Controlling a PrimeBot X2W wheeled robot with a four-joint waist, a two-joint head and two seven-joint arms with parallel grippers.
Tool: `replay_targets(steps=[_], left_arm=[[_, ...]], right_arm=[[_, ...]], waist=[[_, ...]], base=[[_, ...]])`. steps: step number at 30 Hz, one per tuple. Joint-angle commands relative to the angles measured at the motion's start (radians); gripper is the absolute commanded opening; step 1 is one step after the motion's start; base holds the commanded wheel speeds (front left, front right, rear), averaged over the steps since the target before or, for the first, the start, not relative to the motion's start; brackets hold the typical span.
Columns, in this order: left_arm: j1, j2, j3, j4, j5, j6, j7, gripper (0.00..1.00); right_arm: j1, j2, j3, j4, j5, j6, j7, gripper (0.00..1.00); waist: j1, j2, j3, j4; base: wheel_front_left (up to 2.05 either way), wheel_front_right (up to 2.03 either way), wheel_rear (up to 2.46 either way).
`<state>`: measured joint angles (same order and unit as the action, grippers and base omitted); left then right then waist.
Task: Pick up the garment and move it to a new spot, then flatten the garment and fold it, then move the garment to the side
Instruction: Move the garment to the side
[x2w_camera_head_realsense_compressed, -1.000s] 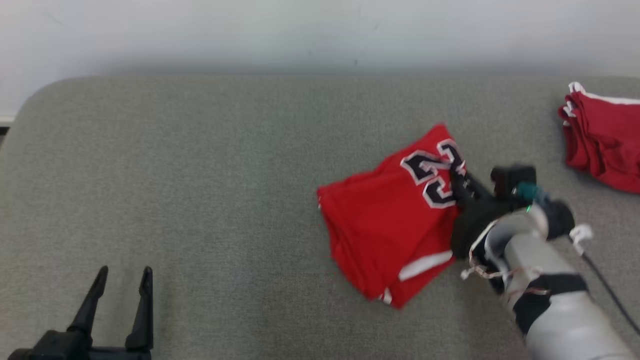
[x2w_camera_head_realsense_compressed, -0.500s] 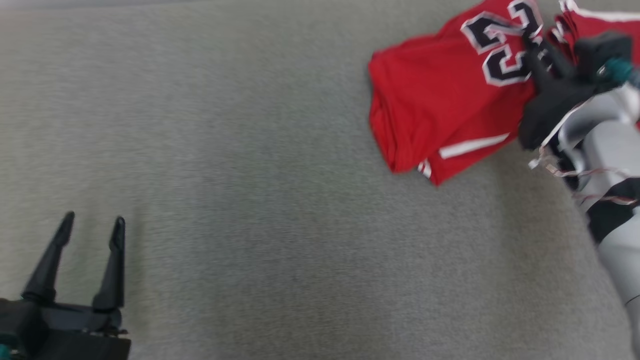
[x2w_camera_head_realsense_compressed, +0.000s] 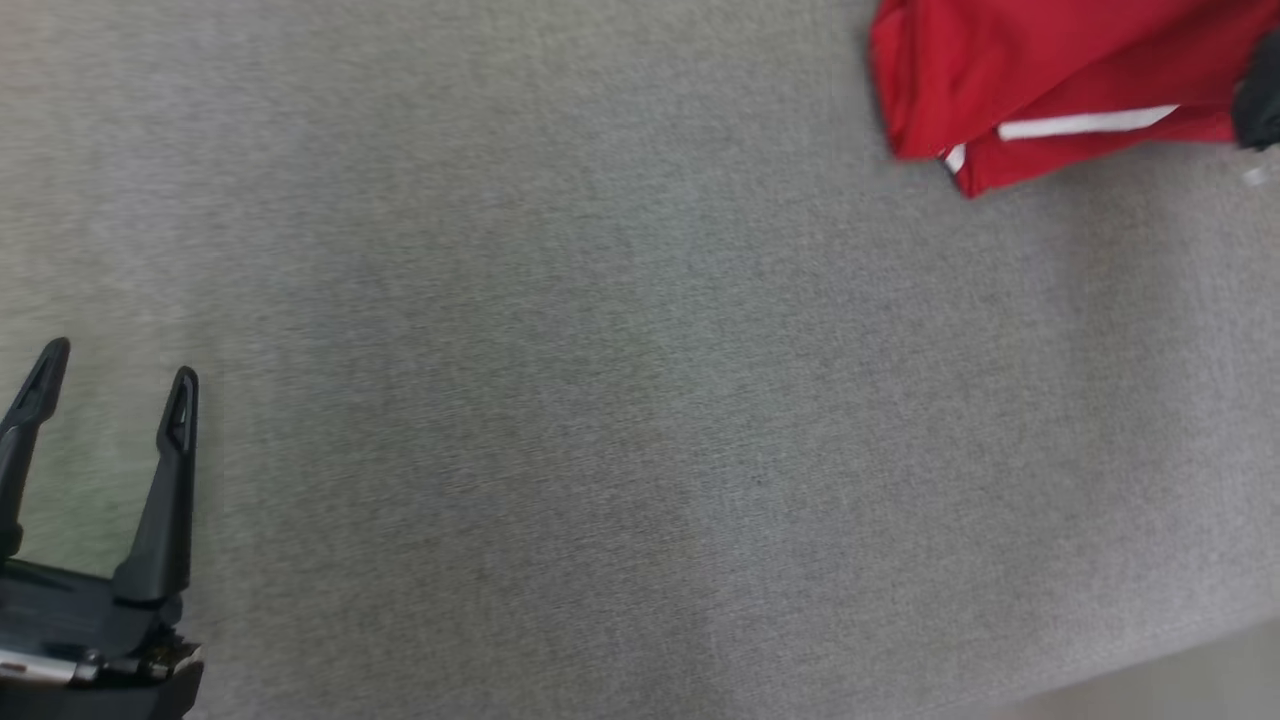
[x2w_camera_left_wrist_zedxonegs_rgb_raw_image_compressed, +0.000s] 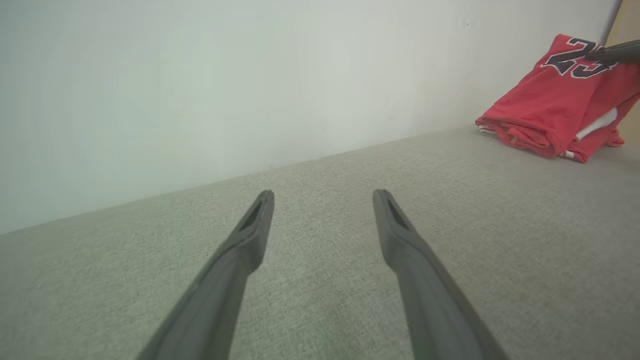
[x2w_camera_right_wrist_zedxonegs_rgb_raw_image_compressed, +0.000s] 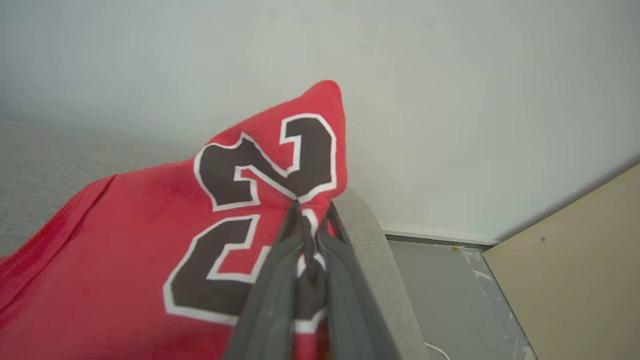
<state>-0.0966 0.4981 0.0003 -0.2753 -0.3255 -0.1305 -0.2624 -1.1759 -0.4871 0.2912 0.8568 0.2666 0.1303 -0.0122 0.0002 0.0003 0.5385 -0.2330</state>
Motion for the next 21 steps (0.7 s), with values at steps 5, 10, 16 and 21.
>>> replay_targets(steps=[5,10,16,21], left_arm=[[0.041,0.029,0.025,-0.082,0.008,0.016,0.018,1.0],[0.06,0.047,0.049,-0.154,0.009,0.029,0.039,1.0],[0.074,0.063,0.067,-0.204,0.008,0.041,0.061,1.0],[0.076,0.065,0.062,-0.203,0.006,0.042,0.063,1.0]], right_arm=[[-0.05,-0.066,-0.017,0.013,-0.042,0.0,0.002,0.0],[-0.083,-0.082,-0.02,0.016,-0.09,0.0,-0.015,0.0],[-0.099,-0.059,-0.015,0.018,-0.125,0.0,-0.026,0.0],[-0.097,-0.042,-0.019,0.018,-0.139,0.0,-0.056,1.0]], waist=[[-0.0002,-0.0003,0.06,-0.054],[-0.0002,-0.0003,0.078,-0.075],[-0.0002,-0.0003,0.101,-0.104],[-0.0002,-0.0003,0.095,-0.107]], base=[[0.0,0.0,0.0],[0.0,0.0,0.0],[0.0,0.0,0.0],[0.0,0.0,0.0]])
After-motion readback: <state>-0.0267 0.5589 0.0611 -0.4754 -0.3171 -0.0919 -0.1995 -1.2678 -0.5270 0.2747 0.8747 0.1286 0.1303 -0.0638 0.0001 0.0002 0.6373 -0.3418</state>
